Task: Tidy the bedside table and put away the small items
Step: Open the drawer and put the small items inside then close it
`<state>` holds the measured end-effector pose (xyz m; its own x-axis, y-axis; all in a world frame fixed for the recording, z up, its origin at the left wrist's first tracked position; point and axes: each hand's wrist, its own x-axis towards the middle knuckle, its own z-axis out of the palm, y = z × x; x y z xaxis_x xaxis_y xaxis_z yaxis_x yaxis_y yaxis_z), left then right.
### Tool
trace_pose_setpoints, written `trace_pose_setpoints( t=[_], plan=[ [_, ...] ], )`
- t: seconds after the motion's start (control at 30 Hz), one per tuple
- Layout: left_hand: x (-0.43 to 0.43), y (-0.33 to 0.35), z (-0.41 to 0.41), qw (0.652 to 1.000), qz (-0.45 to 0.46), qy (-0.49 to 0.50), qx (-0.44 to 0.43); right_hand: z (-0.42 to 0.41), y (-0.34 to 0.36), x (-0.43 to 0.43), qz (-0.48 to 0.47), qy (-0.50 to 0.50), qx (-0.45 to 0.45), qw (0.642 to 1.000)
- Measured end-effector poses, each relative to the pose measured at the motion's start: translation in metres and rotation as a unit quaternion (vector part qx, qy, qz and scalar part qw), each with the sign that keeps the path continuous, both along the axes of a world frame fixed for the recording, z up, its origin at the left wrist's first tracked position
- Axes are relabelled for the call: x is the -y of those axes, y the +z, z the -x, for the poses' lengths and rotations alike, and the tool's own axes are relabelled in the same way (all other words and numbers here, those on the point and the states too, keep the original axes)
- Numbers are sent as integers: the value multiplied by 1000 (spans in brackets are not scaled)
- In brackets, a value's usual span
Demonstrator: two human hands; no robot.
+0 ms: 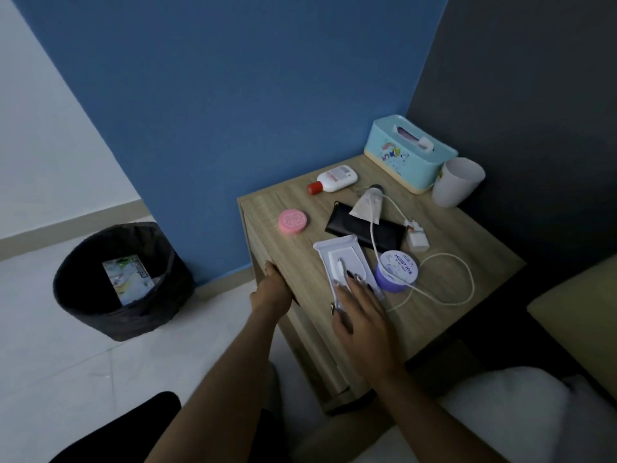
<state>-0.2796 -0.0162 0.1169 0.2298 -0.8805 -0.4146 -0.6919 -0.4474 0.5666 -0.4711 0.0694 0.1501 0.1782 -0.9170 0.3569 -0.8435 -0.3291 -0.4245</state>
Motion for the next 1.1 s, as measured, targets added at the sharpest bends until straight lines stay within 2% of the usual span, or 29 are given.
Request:
trace_pose_setpoints(
  t=[0.27,0.53,0.73,1.0,1.1],
  plan=[
    [-20,22,-12,997,43,-42,-47,-1,6,-5,-4,-9,-7,1000],
    [-59,35,-57,992,80,-27,-92,5,8,-7,6,2,-33,999],
    [-84,43,-105,996,63,-15,-67,0,13,-5,-1,5,-44,999],
    [-112,30,-149,999,48,-8,14,-3,13,-5,4,9,-27,1000],
    [-117,35,-152,999,44,14,15,-2,12,-5,1,7,-25,1000]
  ],
)
